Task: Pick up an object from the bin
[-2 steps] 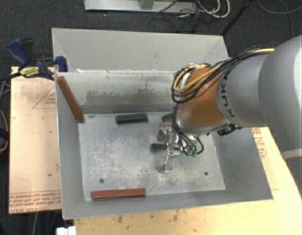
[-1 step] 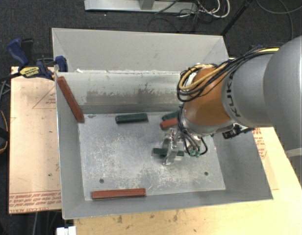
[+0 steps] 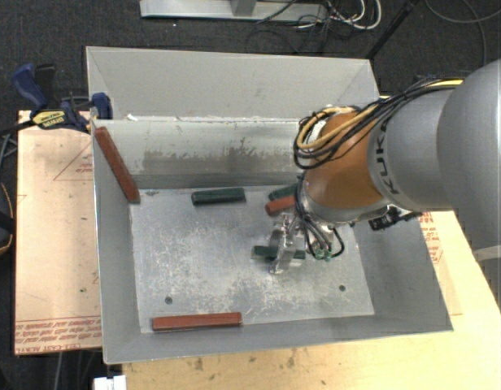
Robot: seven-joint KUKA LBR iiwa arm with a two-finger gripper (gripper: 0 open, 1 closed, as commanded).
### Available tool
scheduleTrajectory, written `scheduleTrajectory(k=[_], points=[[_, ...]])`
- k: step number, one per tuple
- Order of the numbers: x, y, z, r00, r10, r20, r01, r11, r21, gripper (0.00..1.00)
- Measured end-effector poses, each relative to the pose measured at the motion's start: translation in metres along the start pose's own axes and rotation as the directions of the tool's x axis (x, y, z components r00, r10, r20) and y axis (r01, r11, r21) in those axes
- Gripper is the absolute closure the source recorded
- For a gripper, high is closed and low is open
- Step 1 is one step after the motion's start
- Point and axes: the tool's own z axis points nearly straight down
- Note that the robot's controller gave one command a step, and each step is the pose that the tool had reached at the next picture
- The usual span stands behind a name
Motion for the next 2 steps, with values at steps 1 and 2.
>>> scheduleTrajectory(k=[1,2], points=[[0.001,0.000,-0.002,1.000,0.000,-0.001,0.000,1.000,0.000,1.00],[0.002,0.000,-0.018,1.000,-0.001,-0.008,0.001,1.000,0.002,1.00]])
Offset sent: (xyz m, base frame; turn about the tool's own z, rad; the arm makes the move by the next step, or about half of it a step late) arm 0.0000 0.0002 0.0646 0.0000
